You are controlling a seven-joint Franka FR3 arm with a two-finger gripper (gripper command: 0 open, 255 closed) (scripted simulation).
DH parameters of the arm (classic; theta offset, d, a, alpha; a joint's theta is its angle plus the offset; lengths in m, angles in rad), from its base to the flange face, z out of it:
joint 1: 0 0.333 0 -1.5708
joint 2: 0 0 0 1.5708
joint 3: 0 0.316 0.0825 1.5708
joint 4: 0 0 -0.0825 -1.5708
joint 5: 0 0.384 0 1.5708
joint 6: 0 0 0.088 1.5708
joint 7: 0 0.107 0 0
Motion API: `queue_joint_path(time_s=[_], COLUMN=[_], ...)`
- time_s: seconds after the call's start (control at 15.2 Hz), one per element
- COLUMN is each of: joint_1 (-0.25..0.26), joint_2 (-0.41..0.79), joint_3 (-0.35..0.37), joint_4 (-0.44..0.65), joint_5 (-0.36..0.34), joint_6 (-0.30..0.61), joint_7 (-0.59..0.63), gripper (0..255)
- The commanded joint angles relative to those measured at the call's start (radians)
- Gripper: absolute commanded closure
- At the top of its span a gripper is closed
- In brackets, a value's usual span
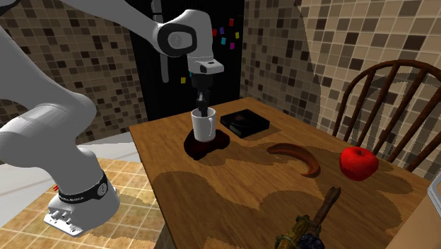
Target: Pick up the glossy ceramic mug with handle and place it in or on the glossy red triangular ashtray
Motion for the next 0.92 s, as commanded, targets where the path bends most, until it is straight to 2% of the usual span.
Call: queue_joint_path(time_s=[0.0,0.46,0.53,0.86], joint_1=[-0.002,-0.002,-0.002,-0.002], joint_2=[0.010,0.011,0.011,0.011], joint_3=[0.004,0.004,0.004,0.004], joint_4=[-0.009,-0.008,-0.008,-0.008], joint_5=[-0.002,-0.003,-0.003,-0.003], joint_6=[0.019,0.019,0.019,0.019], joint_7=[0.003,0.003,0.003,0.003], gripper=[255,255,0,0])
